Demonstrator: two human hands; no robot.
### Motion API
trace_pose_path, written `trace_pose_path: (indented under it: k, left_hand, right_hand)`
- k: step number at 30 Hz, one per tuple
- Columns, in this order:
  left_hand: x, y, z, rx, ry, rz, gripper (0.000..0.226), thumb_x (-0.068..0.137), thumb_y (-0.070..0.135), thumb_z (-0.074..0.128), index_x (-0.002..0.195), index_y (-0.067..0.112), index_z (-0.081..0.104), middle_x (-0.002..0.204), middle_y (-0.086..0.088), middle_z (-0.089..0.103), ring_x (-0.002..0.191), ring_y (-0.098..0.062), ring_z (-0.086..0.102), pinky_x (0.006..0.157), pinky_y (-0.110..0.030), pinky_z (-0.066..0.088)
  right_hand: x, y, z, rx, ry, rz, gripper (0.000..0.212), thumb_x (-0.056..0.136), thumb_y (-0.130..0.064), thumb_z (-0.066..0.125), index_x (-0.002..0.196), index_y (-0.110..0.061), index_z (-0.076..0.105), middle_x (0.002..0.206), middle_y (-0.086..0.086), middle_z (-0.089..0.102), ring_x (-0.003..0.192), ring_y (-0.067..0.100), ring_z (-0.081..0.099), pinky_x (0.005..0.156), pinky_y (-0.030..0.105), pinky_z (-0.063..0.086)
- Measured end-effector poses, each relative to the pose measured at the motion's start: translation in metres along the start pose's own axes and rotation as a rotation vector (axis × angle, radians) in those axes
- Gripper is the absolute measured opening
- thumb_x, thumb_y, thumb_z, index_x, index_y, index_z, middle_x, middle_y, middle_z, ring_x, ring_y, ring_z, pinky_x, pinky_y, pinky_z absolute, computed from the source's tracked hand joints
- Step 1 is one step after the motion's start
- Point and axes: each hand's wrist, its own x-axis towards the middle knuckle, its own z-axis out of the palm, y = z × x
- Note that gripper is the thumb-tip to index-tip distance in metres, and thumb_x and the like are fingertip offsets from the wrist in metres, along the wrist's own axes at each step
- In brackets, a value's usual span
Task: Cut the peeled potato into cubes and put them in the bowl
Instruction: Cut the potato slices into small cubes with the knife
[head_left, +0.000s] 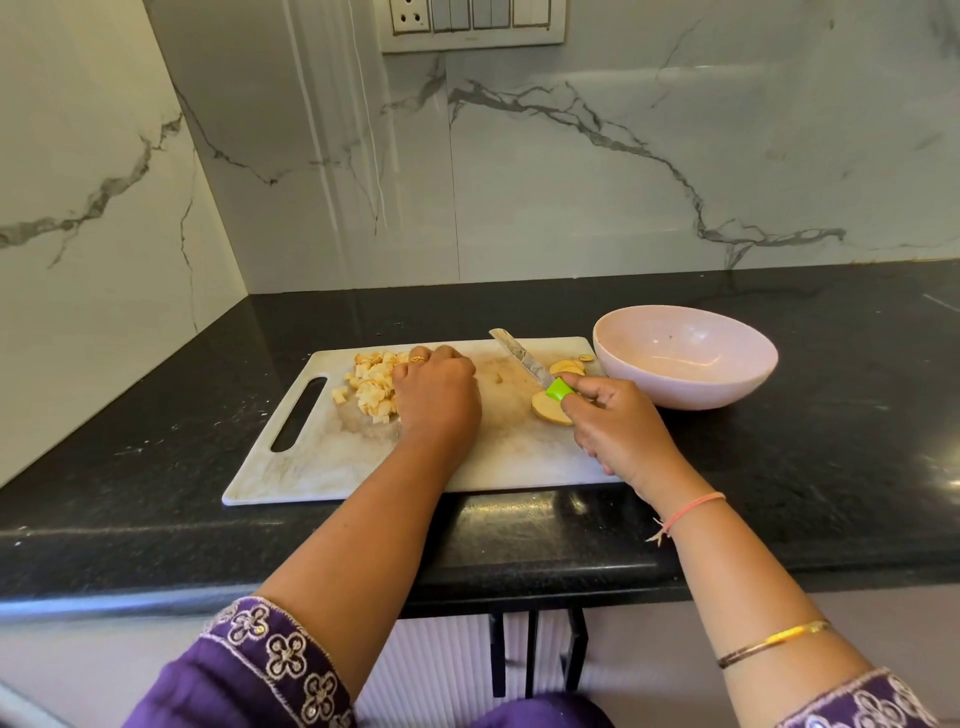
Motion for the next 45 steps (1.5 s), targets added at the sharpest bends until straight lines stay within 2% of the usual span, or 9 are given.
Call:
trace_pose_path:
  k: [6,9,12,19,28,32,37,40,45]
  left_hand:
    - [0.001,0.001,-0.005,-0.213,0.052,0.011,0.026,0.098,0.022,0.048,0.117,0.018,0.066,0.116,-0.001,0.057,0.096,-0.018,0.056,0.07,-0.024,0.04]
    - [-0.003,0.008,-0.003,-0.234,0.001,0.131,0.034,0.097,0.013,0.044,0.124,0.019,0.062,0.125,0.002,0.059,0.108,-0.02,0.053,0.082,-0.029,0.045]
    - [-0.003,0.011,0.002,-0.062,-0.126,0.28,0.04,0.096,0.017,0.04,0.131,0.028,0.057,0.136,0.01,0.054,0.119,-0.023,0.043,0.096,-0.035,0.037]
    - [0.006,-0.003,0.002,0.063,-0.093,0.085,0.032,0.094,0.012,0.041,0.112,0.018,0.067,0.119,0.002,0.062,0.116,-0.024,0.043,0.094,-0.035,0.033]
    - [0.012,0.005,-0.001,-0.117,0.028,0.176,0.028,0.098,0.029,0.047,0.116,0.02,0.066,0.124,0.004,0.06,0.116,-0.021,0.046,0.09,-0.03,0.036]
    - [0.022,0.024,0.004,-0.272,-0.095,0.219,0.028,0.096,0.02,0.049,0.121,0.018,0.062,0.125,0.0,0.059,0.116,-0.02,0.051,0.092,-0.03,0.041]
    - [0.043,0.047,0.008,-0.387,-0.344,0.1,0.031,0.093,0.012,0.053,0.122,0.018,0.062,0.119,-0.004,0.062,0.096,-0.015,0.056,0.074,-0.023,0.042]
    - [0.052,0.061,0.013,-0.491,-0.436,0.09,0.035,0.095,0.01,0.046,0.126,0.014,0.061,0.122,-0.006,0.063,0.106,-0.021,0.059,0.084,-0.028,0.048]
    - [0.055,0.071,0.022,-0.574,-0.583,0.121,0.035,0.092,0.019,0.05,0.124,0.009,0.061,0.122,-0.015,0.062,0.11,-0.032,0.058,0.097,-0.043,0.047]
  right_hand:
    - [0.0,-0.005,-0.002,0.05,-0.005,0.018,0.031,0.093,-0.014,0.049,0.115,-0.034,0.055,0.052,0.003,0.039,0.041,0.009,0.031,0.034,0.015,0.026]
    - [-0.001,-0.003,-0.002,0.083,-0.007,0.028,0.03,0.092,-0.012,0.049,0.112,-0.035,0.053,0.056,0.005,0.041,0.044,0.012,0.032,0.033,0.015,0.025]
    - [-0.001,-0.004,-0.002,0.1,-0.009,0.033,0.029,0.092,-0.011,0.048,0.11,-0.033,0.055,0.058,0.005,0.04,0.045,0.013,0.032,0.032,0.017,0.025]
    - [-0.001,-0.009,-0.004,0.144,-0.008,0.062,0.029,0.093,-0.012,0.048,0.083,-0.037,0.059,0.054,0.003,0.037,0.044,0.012,0.031,0.033,0.017,0.023]
    - [0.005,-0.002,-0.001,0.332,0.07,0.101,0.025,0.095,-0.009,0.048,0.113,-0.006,0.064,0.052,0.004,0.034,0.035,0.006,0.03,0.031,0.014,0.02]
    - [0.003,-0.001,-0.004,0.357,0.091,0.088,0.028,0.095,-0.01,0.046,0.119,-0.004,0.061,0.051,0.004,0.036,0.034,0.004,0.03,0.031,0.015,0.021]
    - [0.005,-0.004,-0.006,0.424,0.077,0.077,0.028,0.096,-0.008,0.042,0.116,-0.003,0.06,0.053,0.007,0.034,0.032,0.003,0.026,0.031,0.015,0.02]
    - [0.004,-0.005,-0.008,0.454,0.079,0.068,0.023,0.096,-0.008,0.041,0.105,-0.009,0.063,0.055,0.007,0.031,0.032,0.004,0.025,0.031,0.014,0.019]
    - [0.003,-0.002,-0.008,0.477,0.084,0.088,0.025,0.098,-0.014,0.045,0.115,-0.009,0.063,0.053,0.006,0.034,0.032,0.004,0.027,0.032,0.014,0.021]
